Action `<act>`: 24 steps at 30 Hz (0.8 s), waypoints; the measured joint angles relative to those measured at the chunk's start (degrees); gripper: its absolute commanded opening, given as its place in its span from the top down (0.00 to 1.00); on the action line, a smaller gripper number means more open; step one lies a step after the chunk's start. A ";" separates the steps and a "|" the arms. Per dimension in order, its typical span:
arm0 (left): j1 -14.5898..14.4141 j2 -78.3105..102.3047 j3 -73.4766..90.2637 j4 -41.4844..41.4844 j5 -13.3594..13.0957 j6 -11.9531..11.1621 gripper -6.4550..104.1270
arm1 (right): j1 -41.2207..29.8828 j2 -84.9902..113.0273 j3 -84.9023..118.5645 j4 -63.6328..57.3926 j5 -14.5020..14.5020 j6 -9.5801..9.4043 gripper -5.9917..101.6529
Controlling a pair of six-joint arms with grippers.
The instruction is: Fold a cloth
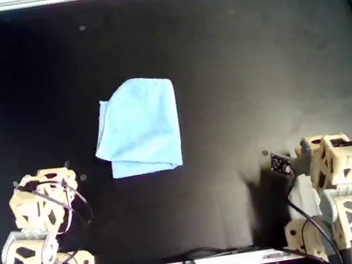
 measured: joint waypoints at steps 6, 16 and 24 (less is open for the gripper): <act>0.00 0.00 0.00 0.00 0.00 0.00 0.50 | 0.09 0.53 0.00 0.44 -0.62 0.00 0.95; 0.00 0.00 0.00 0.00 0.00 0.00 0.50 | 0.09 0.53 0.00 0.53 -0.44 0.00 0.95; 0.00 0.00 0.00 0.00 0.00 0.00 0.50 | 0.09 0.53 0.00 0.53 -0.44 0.00 0.95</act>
